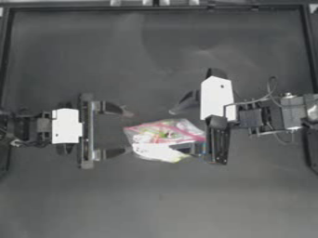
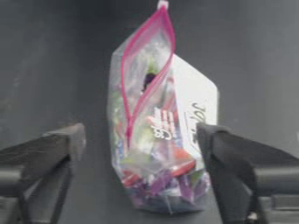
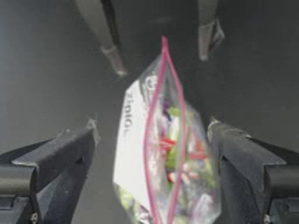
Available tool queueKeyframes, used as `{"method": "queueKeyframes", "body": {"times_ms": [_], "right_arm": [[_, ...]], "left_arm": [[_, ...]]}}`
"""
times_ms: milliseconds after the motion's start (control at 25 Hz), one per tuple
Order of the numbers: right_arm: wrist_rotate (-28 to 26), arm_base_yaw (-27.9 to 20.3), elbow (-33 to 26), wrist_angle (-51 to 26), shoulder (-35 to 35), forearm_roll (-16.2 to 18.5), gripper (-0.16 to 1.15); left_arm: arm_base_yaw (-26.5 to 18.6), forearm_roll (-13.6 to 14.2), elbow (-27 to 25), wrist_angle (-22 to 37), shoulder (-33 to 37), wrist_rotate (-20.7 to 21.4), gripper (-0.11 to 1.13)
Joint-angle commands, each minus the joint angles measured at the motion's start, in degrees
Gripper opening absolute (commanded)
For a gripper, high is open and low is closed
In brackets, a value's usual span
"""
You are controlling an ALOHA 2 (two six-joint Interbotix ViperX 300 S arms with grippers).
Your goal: Put candy in bag
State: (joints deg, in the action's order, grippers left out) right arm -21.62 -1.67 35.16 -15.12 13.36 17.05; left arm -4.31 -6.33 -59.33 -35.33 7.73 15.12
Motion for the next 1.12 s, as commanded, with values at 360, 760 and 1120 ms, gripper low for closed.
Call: {"method": "queueKeyframes", "body": {"times_ms": [360,760,1120], "right_arm": [[-0.3,0.1,0.1,0.6,2.7,0.4,1.02],[-0.4,-0.2,3.8,3.3,6.2,0.5,1.02],[-0.4,-0.8,8.3,6.2,9.5,2.3,1.02]], "left_arm": [[-1.0,-0.2,0.9,1.3,4.0,0.4,0.99],[-1.4,-0.1,1.0,8.3,11.7,0.6,0.99],[-1.4,-0.1,1.0,15.4,18.6,0.5,0.99]]}}
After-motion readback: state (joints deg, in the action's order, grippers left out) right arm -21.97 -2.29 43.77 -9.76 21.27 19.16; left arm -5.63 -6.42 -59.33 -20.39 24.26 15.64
